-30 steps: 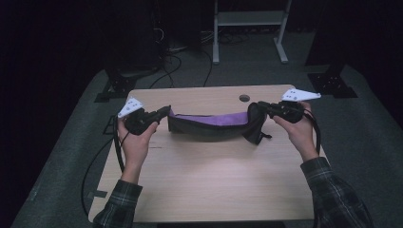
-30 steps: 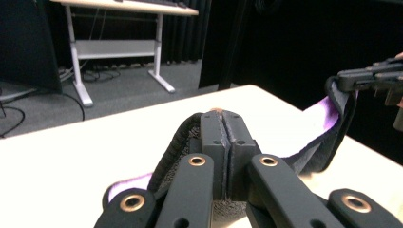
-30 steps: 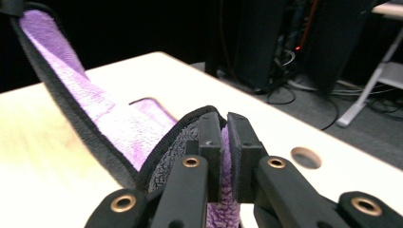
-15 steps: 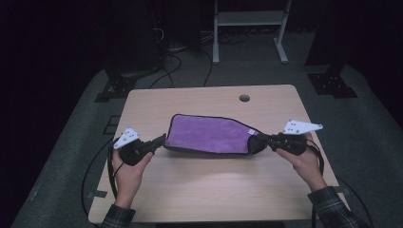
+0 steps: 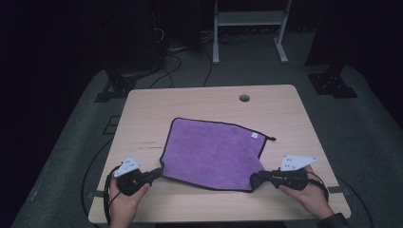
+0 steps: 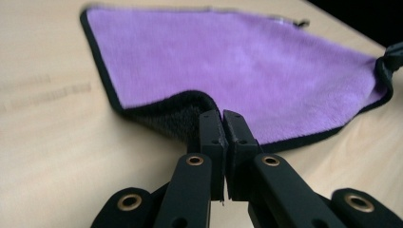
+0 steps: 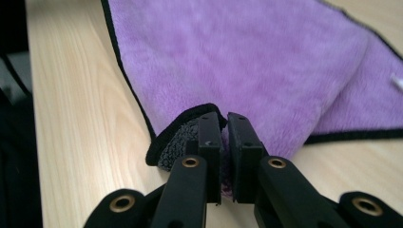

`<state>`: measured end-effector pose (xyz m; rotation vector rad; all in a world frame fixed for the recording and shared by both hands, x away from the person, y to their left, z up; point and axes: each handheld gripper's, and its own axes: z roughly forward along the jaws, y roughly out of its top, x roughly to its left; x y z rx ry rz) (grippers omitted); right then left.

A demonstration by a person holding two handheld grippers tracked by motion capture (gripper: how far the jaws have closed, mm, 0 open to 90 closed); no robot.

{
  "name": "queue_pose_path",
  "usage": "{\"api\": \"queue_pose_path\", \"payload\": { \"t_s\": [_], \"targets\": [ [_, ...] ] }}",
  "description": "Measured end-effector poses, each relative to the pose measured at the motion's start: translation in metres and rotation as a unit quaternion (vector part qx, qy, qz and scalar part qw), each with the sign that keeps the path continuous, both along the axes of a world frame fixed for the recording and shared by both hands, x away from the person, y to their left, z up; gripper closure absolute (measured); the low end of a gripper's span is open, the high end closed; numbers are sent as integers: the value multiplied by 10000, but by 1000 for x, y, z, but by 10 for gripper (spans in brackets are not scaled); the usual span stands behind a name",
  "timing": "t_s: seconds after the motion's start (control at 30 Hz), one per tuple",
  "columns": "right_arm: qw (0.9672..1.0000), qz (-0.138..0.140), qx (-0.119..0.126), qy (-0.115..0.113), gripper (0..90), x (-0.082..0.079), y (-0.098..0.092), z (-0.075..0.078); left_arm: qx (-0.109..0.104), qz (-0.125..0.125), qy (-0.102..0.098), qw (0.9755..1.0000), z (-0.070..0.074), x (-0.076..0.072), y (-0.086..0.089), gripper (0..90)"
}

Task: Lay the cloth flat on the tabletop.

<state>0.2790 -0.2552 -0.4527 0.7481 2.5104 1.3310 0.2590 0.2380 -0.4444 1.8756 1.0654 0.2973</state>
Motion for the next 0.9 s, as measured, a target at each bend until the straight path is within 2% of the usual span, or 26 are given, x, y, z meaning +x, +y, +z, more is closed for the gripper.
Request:
{"api": "queue_pose_path", "payload": {
  "t_s": [0.07,0.13,0.23,0.3,0.37,0.43,0.5,0.6,0.67,0.77,0.87,0.9],
  "targets": [
    [10000,23,-47,58,809,-1,-1,-4,158,29,128,9998,-5,-3,1,831],
    [10000,22,14,44,702,-2,-3,-4,280,129,95,9995,-7,-5,2,719],
    [9991,8,414,-63,600,1,-8,3,346,166,-76,9992,-6,-4,3,587],
    [9983,-153,535,-155,578,6,-13,9,444,162,-114,9988,-7,-1,1,536],
    [9977,-441,457,-227,580,17,-17,10,580,95,-124,9982,-9,3,-1,507],
    [9962,-765,361,-207,575,30,-21,8,711,50,-204,9972,-12,9,-4,470],
    [9942,-1040,172,-197,566,45,-23,4,785,4,-259,9966,-13,15,-7,458],
    [9911,-1319,-31,-158,557,65,-23,-2,920,-56,-355,9951,-15,24,-10,410],
    [9900,-1403,-101,-128,549,78,-19,-4,1061,-79,-408,9935,-18,28,-12,394],
    [9901,-1398,-78,-4,529,92,-11,-9,1247,-115,-433,9912,-23,33,-12,373],
    [9904,-1335,-347,94,525,100,0,-17,1301,-131,-378,9907,-28,35,-11,365],
    [9905,-1309,-409,99,529,102,3,-20,1368,-141,-358,9899,-28,36,-10,364]
  ]
}}
